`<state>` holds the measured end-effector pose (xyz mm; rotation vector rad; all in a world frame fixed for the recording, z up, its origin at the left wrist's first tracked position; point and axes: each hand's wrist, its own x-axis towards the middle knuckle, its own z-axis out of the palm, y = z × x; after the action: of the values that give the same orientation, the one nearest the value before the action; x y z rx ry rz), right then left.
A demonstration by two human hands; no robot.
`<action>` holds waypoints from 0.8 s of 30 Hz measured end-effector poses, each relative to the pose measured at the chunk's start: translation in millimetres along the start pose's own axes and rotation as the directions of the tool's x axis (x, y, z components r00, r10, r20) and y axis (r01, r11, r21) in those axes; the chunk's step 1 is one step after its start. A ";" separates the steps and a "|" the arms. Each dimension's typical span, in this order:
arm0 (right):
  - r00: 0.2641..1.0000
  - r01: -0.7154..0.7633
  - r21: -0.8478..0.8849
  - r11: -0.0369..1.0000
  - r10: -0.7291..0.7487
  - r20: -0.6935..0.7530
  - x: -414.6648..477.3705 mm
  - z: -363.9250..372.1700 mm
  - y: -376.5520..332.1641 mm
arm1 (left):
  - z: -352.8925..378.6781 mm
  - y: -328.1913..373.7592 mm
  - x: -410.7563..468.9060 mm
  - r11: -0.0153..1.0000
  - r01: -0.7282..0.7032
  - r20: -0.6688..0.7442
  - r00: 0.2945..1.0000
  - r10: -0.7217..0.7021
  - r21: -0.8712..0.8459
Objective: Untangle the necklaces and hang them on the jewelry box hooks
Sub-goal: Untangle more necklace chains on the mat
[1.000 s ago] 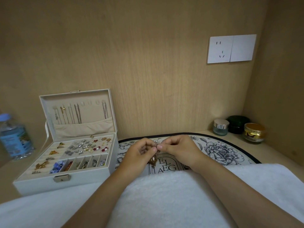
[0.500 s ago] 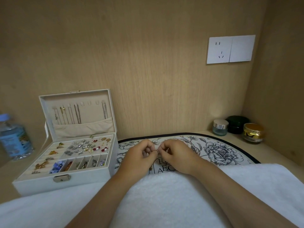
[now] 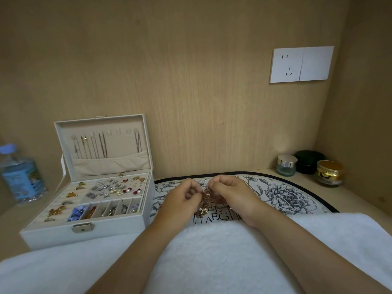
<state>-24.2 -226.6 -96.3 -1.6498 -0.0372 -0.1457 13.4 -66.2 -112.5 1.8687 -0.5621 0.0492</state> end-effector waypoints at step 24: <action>0.999 0.034 -0.198 0.980 -0.036 -0.007 1.7 2.9 1.2 | 4.2 -2.9 -1.6 0.997 -0.060 0.038 0.997 0.061 -0.042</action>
<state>-22.2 -223.9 -97.6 -1.8474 -0.0446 -0.1902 12.1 -68.6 -117.1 1.8161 -0.6422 0.0406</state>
